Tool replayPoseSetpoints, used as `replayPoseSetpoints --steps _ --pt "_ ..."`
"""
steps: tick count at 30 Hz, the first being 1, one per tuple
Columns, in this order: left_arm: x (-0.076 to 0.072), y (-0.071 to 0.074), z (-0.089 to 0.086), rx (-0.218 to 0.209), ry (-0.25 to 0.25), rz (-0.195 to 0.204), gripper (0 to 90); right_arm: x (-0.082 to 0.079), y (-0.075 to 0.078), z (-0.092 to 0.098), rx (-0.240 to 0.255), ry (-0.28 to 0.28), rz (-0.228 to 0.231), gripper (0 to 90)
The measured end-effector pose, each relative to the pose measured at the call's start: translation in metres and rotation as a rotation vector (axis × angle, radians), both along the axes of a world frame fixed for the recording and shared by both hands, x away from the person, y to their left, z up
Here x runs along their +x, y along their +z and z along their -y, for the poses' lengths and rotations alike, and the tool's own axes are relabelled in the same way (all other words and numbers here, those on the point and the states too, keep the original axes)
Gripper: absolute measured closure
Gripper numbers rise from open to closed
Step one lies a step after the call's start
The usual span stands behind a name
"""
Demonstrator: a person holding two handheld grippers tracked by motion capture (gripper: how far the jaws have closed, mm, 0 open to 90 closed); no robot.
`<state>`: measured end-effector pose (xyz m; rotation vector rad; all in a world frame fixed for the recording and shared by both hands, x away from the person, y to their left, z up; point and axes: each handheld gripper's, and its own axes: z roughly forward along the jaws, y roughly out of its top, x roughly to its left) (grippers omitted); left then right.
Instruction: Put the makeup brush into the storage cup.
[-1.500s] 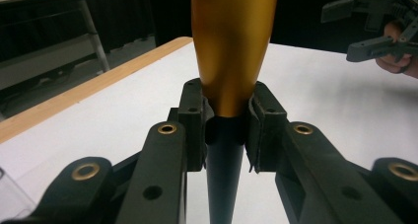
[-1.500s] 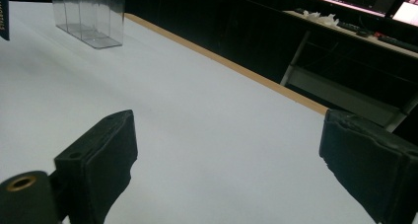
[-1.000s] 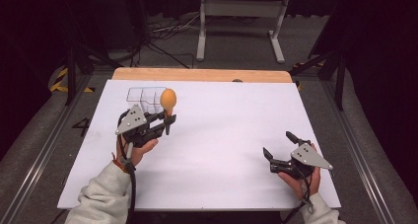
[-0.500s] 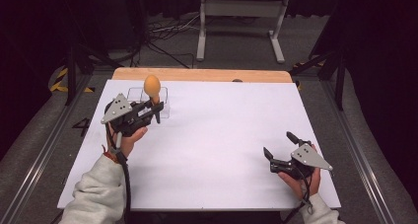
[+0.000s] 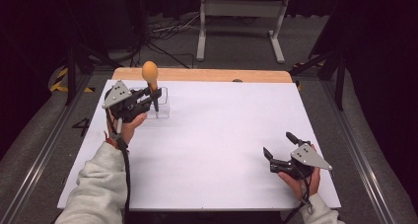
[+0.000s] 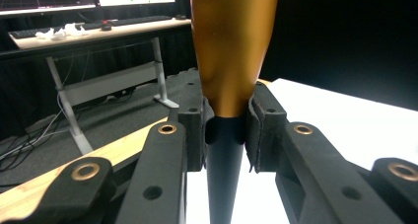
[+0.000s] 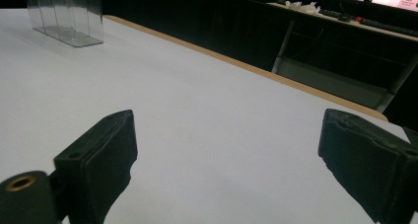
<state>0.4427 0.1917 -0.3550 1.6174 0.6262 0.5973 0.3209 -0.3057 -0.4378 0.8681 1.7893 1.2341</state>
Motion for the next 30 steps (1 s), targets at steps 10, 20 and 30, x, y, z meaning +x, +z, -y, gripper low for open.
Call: replayPoseSetpoints --steps 10,20,30 --pt "0.016 0.002 0.000 -0.018 0.022 -0.007 72.7 0.001 -0.001 0.001 0.003 -0.001 -0.004 8.8" --pt "0.034 0.000 0.004 -0.002 0.053 -0.011 72.7 0.001 -0.001 0.002 0.008 -0.002 -0.005 9.1" --pt "0.052 0.000 0.010 0.022 0.069 -0.008 72.7 0.001 -0.001 0.002 0.010 -0.005 -0.005 9.3"
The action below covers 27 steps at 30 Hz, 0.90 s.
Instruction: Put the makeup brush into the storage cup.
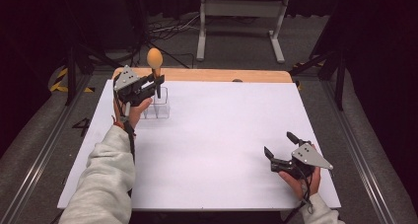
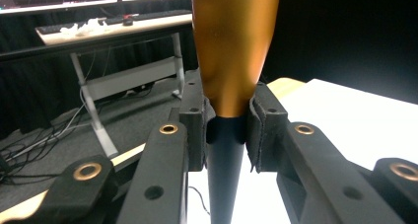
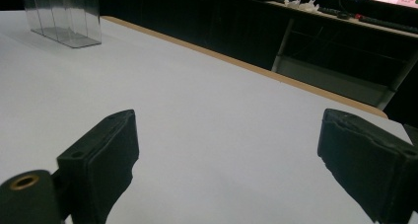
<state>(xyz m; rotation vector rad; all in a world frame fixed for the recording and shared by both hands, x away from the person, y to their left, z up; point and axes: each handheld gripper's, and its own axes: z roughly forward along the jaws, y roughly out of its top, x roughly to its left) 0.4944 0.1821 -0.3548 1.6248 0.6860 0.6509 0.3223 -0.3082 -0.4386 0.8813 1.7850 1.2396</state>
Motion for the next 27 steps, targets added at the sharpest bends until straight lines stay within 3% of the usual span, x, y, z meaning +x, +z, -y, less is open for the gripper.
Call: replayPoseSetpoints --steps 12,22,25,27 --pt "0.021 -0.010 0.005 0.007 0.037 -0.035 72.7 0.001 0.000 0.002 0.009 -0.001 0.001 9.3" --pt "0.025 -0.017 0.007 0.007 0.055 -0.056 72.7 0.001 0.000 0.002 0.009 -0.001 0.002 9.4" --pt "0.026 -0.019 0.005 -0.013 0.053 -0.065 72.6 0.001 0.000 0.003 0.010 -0.001 0.002 9.4" --pt "0.026 -0.021 0.004 0.000 0.057 -0.066 72.7 0.001 0.000 0.003 0.008 -0.001 0.003 9.4"
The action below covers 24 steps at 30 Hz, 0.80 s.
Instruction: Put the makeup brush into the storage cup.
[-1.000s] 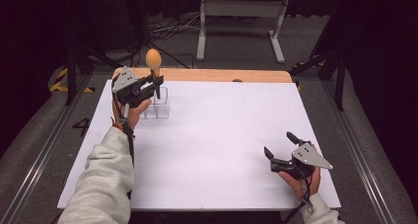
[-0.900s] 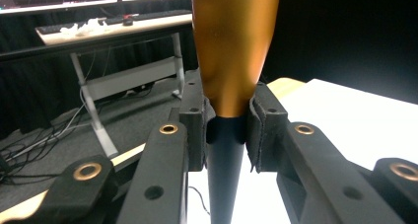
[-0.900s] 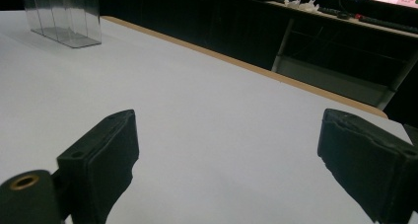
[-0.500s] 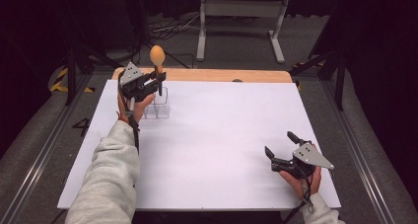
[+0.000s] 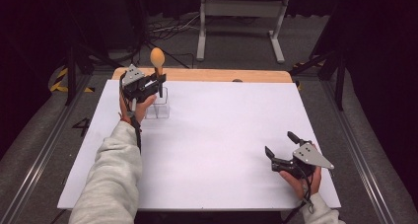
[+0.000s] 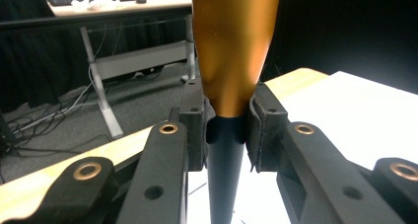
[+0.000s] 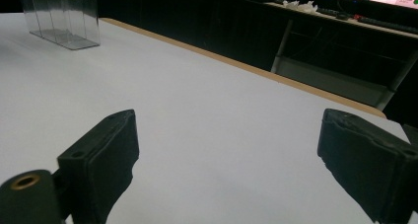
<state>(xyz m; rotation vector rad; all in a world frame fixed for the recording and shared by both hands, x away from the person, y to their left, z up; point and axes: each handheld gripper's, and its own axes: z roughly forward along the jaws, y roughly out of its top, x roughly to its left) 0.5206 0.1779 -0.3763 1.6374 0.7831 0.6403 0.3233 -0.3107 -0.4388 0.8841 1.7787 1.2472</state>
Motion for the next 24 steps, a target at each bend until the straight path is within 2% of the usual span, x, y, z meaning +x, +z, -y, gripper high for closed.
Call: replayPoseSetpoints --steps 5,11,24 --pt "-0.001 -0.006 0.000 -0.013 -0.006 -0.016 72.6 0.000 0.000 0.000 0.001 0.000 0.000 9.4" --pt "-0.003 -0.012 -0.001 -0.005 -0.004 -0.024 72.6 0.000 0.000 0.000 -0.001 -0.001 -0.001 9.5" --pt "-0.006 -0.015 -0.001 0.009 -0.003 -0.032 72.5 0.000 0.000 0.001 -0.001 -0.003 -0.001 9.6"
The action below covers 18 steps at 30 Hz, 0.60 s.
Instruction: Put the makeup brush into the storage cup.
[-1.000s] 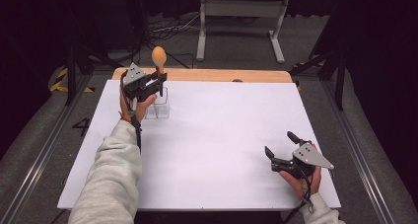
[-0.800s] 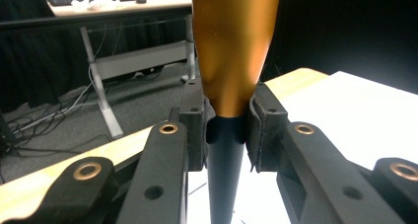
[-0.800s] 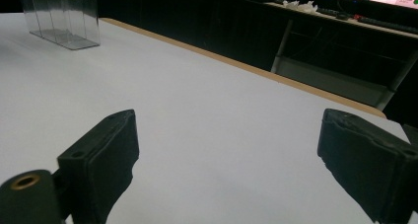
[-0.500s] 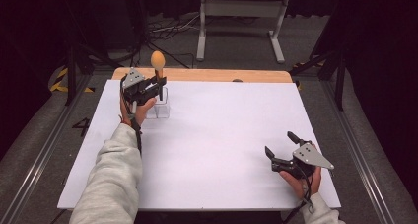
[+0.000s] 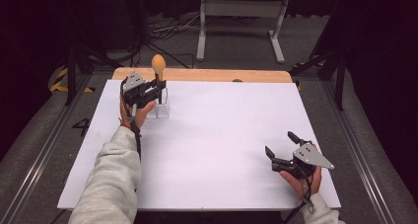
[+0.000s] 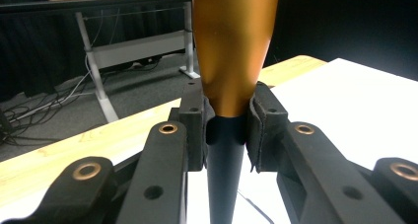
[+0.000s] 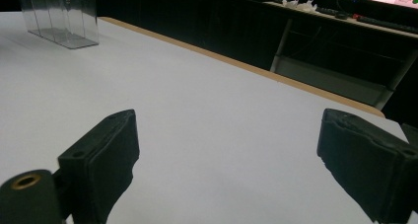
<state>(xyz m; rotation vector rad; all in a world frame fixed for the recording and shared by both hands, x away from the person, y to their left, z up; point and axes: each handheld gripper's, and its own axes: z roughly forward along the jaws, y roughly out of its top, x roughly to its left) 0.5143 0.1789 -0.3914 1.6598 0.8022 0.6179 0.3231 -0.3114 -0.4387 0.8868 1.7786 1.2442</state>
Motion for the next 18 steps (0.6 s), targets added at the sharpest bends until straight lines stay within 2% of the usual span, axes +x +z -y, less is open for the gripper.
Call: replayPoseSetpoints --steps 18 --pt "-0.0010 0.0015 0.0023 0.011 0.001 -0.003 72.2 0.0003 -0.0002 0.0006 -0.002 -0.002 -0.006 9.9"
